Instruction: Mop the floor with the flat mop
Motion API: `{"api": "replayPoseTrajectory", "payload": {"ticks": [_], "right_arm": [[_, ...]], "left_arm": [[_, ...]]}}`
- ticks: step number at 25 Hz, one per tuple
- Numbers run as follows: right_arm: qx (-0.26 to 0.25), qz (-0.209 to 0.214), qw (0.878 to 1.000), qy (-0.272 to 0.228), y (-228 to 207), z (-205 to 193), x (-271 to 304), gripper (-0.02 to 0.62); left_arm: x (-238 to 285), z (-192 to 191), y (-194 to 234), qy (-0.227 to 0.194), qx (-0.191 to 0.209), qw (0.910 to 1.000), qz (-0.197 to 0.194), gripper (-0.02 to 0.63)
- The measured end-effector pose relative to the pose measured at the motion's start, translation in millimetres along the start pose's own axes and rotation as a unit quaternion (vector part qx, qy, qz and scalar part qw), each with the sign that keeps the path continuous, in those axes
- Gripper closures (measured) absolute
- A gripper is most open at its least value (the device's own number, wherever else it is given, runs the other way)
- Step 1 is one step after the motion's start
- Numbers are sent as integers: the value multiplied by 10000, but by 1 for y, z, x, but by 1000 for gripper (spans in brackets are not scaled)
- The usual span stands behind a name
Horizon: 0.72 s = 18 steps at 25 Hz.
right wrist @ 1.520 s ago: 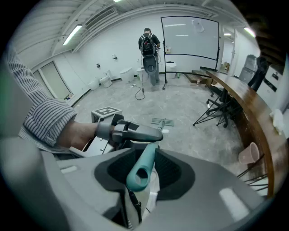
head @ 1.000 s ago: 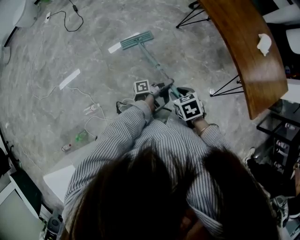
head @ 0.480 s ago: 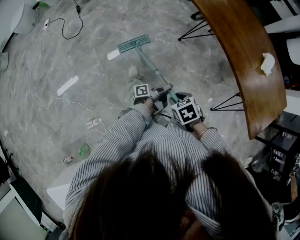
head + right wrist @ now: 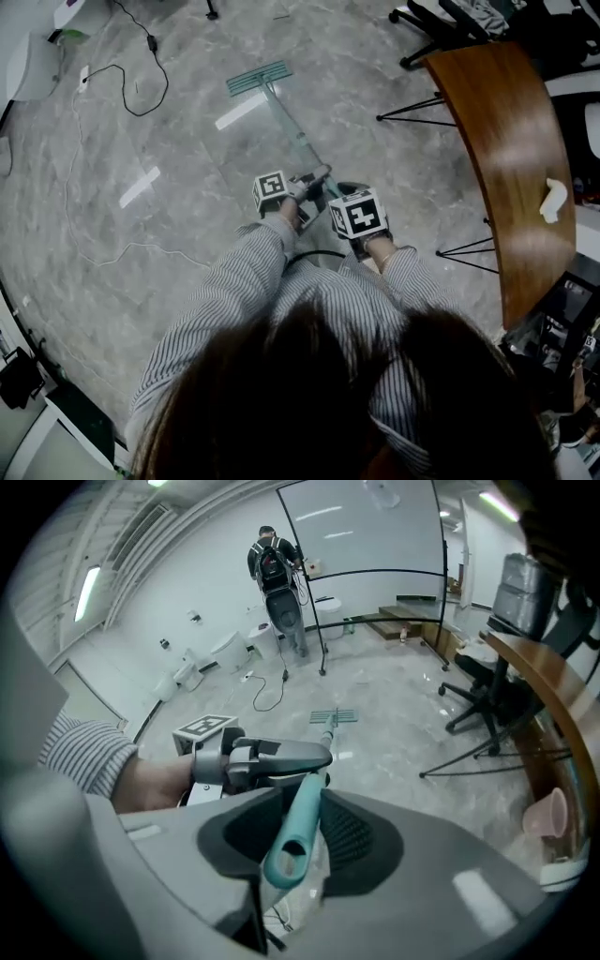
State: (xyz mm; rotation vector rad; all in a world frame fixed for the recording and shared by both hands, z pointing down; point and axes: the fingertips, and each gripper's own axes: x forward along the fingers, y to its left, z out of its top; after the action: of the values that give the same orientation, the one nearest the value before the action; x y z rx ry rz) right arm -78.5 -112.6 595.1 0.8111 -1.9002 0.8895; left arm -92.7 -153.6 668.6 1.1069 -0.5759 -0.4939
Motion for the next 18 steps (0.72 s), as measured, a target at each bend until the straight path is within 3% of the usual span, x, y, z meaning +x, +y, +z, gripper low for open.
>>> {"api": "replayPoseTrajectory", "payload": {"ticks": [6, 9, 14, 18], "right_arm": [[184, 36, 9995, -273, 9, 156, 58, 471], [358, 17, 9986, -386, 7, 210, 77, 471], [944, 1, 9934, -653, 0, 273, 99, 474], [1054, -136, 9924, -625, -5, 289, 107, 479]], "left_arm": [[10, 152, -68, 262, 663, 9974, 116, 426], [18, 204, -91, 221, 704, 9971, 167, 426], [29, 265, -116, 140, 687, 9975, -17, 419], [35, 283, -121, 202, 701, 9973, -40, 414]]}}
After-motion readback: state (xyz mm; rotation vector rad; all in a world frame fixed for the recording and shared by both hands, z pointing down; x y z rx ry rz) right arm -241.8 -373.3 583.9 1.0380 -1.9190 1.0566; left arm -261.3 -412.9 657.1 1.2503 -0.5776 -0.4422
